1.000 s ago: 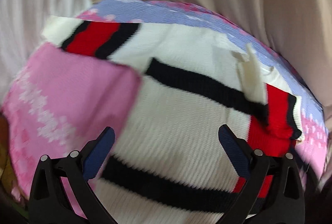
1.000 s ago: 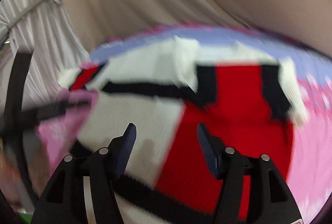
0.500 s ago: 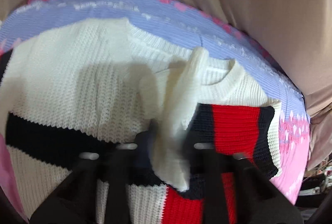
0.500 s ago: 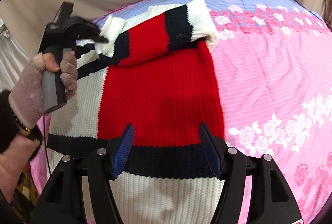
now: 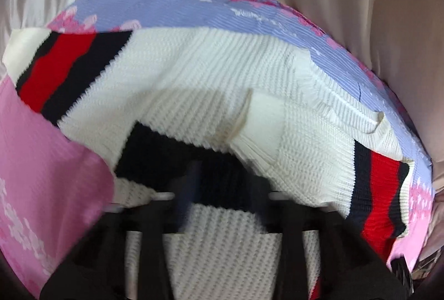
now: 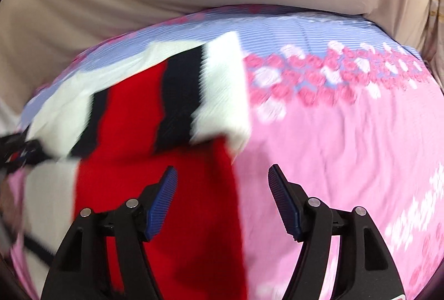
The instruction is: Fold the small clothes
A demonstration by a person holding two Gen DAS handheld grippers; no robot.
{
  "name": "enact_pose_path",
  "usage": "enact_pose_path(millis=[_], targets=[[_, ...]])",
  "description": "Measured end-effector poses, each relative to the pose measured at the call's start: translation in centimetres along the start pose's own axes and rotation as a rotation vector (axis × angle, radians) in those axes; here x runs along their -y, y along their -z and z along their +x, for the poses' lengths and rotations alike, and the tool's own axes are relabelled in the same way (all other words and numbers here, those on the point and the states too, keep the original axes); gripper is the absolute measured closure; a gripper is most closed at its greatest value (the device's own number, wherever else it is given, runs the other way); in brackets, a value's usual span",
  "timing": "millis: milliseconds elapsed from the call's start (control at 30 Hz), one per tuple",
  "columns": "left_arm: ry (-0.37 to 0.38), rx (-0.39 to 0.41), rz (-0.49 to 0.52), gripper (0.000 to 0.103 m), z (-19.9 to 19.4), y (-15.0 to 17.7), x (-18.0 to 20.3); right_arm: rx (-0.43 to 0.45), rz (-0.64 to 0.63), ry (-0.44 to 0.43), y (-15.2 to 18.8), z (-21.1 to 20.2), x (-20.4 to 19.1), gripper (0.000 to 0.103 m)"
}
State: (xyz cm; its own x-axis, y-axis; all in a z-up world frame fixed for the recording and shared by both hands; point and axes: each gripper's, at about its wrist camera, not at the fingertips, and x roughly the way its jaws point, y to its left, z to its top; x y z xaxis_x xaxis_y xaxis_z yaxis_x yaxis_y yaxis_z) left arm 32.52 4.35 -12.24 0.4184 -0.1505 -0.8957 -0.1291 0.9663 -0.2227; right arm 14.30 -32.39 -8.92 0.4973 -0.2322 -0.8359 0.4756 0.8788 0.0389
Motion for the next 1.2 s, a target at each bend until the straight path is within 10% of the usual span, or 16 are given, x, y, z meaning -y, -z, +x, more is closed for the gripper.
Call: enact_pose_path(millis=[133, 200, 267, 467, 867, 1200], targets=[[0.036, 0.001, -0.008, 0.032, 0.5, -0.1, 0.6, -0.019, 0.043, -0.002, -1.9, 3.0, 0.9, 0.039], [0.029, -0.015, -0.015, 0.060, 1.6, -0.1, 1.2, -0.054, 0.044, -0.047, -2.3, 4.3, 0.8, 0.089], [0.027, 0.020, 0.004, 0.095, 1.0, -0.6, 1.6, -0.021, 0.051, -0.051, -2.8, 3.7, 0.9, 0.088], [-0.004, 0.054, -0.029, 0.095, -0.3, -1.8, 0.0, -0.014, 0.012, -0.019, -2.9, 3.7, 1.5, 0.087], [0.018, 0.091, -0.092, 0.049, -4.8, -0.8, -8.6, 0.045, -0.013, -0.048, 3.2, -6.4, -1.6, 0.053], [-0.077, 0.210, -0.511, 0.035, -7.6, -4.8, -28.7, -0.122, -0.236, -0.199, 13.3, -10.2, -13.1, 0.046]])
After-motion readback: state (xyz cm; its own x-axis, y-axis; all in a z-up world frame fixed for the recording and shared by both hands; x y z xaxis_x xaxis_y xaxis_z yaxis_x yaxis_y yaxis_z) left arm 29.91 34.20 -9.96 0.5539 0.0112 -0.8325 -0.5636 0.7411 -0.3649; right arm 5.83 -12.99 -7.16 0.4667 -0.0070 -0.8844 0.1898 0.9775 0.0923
